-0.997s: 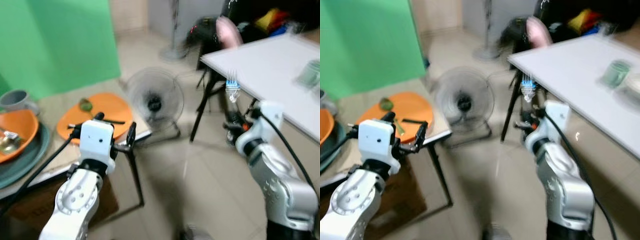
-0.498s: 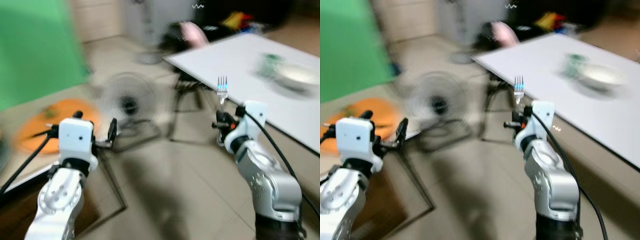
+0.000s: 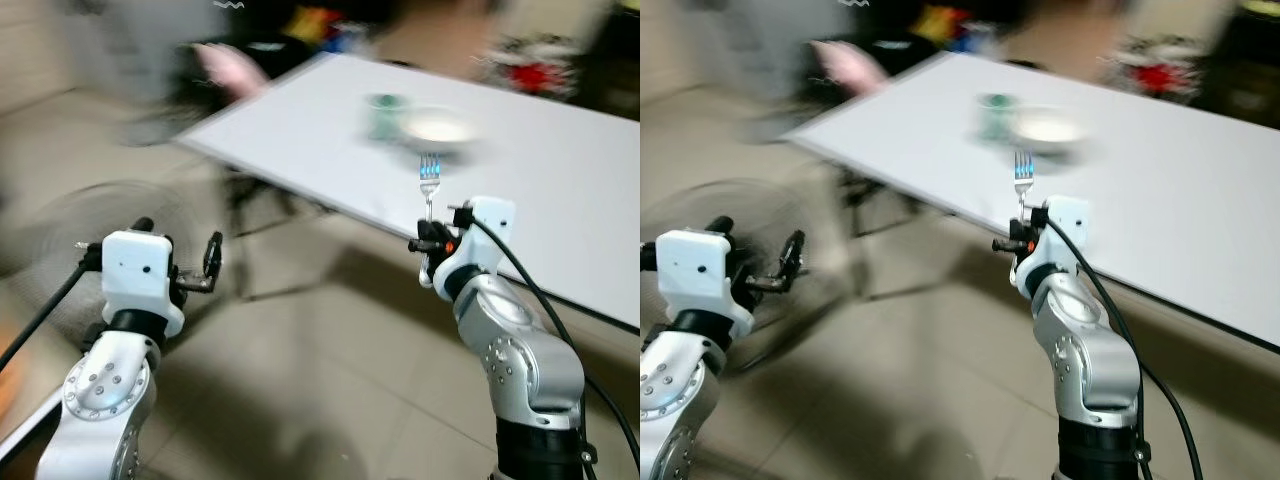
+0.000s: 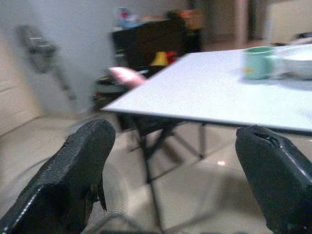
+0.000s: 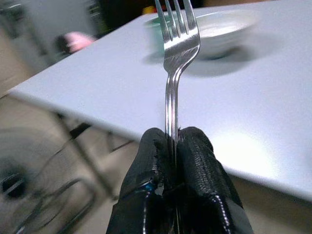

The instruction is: Setting the table

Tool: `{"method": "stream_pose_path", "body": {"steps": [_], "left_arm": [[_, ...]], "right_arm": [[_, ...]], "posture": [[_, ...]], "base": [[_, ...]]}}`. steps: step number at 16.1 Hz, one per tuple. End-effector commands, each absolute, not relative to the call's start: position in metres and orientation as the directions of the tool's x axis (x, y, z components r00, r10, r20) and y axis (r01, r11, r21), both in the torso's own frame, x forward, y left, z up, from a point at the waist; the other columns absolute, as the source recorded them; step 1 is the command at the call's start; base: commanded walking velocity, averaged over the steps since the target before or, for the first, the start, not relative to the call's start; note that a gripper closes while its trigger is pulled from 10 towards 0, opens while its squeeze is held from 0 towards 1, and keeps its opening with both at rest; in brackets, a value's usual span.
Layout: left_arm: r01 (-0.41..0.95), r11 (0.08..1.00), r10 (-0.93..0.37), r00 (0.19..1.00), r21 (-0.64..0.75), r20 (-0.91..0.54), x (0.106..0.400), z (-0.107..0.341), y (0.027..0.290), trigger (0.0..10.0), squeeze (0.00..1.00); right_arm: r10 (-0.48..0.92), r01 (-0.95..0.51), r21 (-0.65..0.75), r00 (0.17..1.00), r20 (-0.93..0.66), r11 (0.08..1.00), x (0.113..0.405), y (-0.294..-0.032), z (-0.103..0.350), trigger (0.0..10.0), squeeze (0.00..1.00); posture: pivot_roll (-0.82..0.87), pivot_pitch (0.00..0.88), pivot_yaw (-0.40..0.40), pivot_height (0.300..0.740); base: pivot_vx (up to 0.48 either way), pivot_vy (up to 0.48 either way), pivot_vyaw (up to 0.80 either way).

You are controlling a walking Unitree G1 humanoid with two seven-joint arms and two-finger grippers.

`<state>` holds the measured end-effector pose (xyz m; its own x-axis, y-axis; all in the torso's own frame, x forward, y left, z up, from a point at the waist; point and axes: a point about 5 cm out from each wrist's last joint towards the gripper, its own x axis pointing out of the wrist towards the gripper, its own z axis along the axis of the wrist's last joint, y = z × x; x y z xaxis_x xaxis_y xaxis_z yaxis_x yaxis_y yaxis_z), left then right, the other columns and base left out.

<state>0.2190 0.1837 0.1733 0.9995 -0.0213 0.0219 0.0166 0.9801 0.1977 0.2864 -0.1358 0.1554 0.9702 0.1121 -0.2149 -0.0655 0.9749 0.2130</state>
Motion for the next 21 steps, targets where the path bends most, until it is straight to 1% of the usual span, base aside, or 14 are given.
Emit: {"method": "stream_pose_path", "body": {"steps": [1, 10, 16, 17, 19, 21], "left_arm": [[0.043, 0.983, -0.047, 0.999, 0.181, 0.022, 0.22, 0.174, 0.179, 10.0, 0.0], [0.06, 0.982, -0.065, 0.998, 0.177, 0.023, 0.224, 0.175, 0.178, 10.0, 0.0], [0.085, 0.979, -0.092, 0.995, 0.183, 0.034, 0.234, 0.177, 0.177, 10.0, 0.0], [0.081, 0.98, -0.089, 0.996, 0.183, 0.032, 0.236, 0.176, 0.177, 10.0, 0.0], [0.067, 0.982, -0.074, 0.997, 0.178, 0.028, 0.239, 0.175, 0.175, 10.0, 0.0], [0.073, 0.982, -0.077, 0.997, 0.174, 0.018, 0.24, 0.174, 0.174, 10.0, 0.0]], "right_arm": [[0.085, -0.042, 0.201, 0.974, -0.211, 0.979, 0.289, -0.142, 0.157, 10.0, 0.0], [0.09, -0.05, 0.198, 0.976, -0.2, 0.979, 0.295, -0.141, 0.16, 10.0, 0.0], [0.116, -0.072, 0.203, 0.97, -0.216, 0.977, 0.297, -0.137, 0.157, 10.0, 0.0], [0.149, -0.102, 0.207, 0.963, -0.225, 0.973, 0.298, -0.136, 0.155, 10.0, 0.0], [0.211, -0.162, 0.213, 0.949, -0.234, 0.964, 0.297, -0.132, 0.154, 10.0, 0.0], [0.239, -0.193, 0.209, 0.945, -0.222, 0.959, 0.296, -0.13, 0.156, 10.0, 0.0]], "posture": [[-0.06, 0.002, 0.016, 0.74], [-0.07, 0.0, 0.022, 0.74], [-0.07, 0.0, 0.037, 0.74], [-0.07, 0.0, 0.039, 0.74], [-0.07, 0.0, 0.045, 0.74], [-0.08, 0.0, 0.047, 0.74]], "base": [[0.375, 0.0, -0.78], [0.379, 0.0, -0.78], [0.382, 0.0, -0.78], [0.379, 0.0, -0.47], [0.0, 0.0, 0.0], [0.0, 0.0, 0.0]]}}
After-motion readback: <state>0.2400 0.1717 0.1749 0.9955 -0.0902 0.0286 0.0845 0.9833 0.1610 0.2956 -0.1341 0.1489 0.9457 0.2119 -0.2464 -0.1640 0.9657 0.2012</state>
